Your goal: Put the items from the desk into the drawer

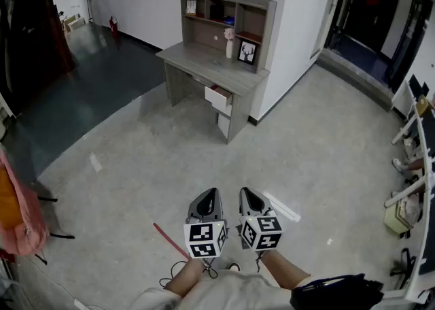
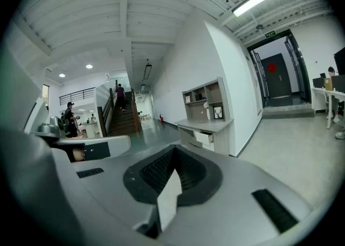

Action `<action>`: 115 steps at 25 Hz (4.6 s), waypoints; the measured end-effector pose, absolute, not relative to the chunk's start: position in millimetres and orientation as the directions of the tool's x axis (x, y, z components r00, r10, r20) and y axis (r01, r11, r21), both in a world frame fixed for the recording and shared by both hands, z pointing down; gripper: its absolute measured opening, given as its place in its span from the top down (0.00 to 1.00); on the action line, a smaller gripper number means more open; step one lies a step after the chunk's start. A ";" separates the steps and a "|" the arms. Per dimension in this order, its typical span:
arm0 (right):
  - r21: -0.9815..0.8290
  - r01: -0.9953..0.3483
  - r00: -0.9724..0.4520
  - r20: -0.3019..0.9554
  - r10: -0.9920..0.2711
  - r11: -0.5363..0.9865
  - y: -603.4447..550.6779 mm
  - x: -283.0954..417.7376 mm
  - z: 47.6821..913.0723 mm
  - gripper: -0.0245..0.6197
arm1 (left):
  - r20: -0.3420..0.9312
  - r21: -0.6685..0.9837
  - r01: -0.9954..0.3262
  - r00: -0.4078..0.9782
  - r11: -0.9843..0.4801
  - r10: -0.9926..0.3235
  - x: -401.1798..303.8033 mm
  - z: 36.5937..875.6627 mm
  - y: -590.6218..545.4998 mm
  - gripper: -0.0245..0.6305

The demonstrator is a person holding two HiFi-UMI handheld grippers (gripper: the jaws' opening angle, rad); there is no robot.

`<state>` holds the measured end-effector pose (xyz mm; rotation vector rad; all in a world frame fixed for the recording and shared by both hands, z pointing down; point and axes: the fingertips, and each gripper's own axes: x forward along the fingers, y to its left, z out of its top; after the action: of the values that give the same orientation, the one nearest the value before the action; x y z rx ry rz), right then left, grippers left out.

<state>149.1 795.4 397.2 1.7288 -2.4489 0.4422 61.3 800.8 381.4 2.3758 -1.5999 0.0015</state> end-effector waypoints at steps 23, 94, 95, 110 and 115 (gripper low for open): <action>-0.202 -0.948 -0.295 0.276 -0.915 0.245 779.4 98.4 410.4 0.96 | 0.169 0.219 -0.916 0.376 -0.337 -0.911 -18.5 393.6 790.6 0.96; -0.152 -0.967 -0.250 0.389 -0.887 0.206 346.0 91.3 457.8 0.96 | 0.239 0.212 -0.926 0.360 -0.313 -0.902 -53.8 430.0 358.6 0.96; -0.148 -0.968 -0.244 0.392 -0.887 0.201 339.9 89.4 459.9 0.96 | 0.240 0.213 -0.923 0.367 -0.320 -0.899 -55.3 432.4 352.5 0.96; -0.181 -0.977 -0.172 0.334 -0.927 0.116 213.7 13.1 437.0 0.96 | 0.232 0.208 -0.888 0.452 -0.410 -0.861 -132.1 428.1 212.9 0.96; -0.181 -0.980 -0.142 0.351 -0.926 0.082 188.1 -2.9 444.6 0.96 | 0.250 0.223 -0.876 0.475 -0.428 -0.844 -150.8 435.2 185.7 0.96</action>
<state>-2.9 188.1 444.6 1.9559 -2.1990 0.5645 -150.8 185.7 435.2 2.4065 -1.4546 0.1422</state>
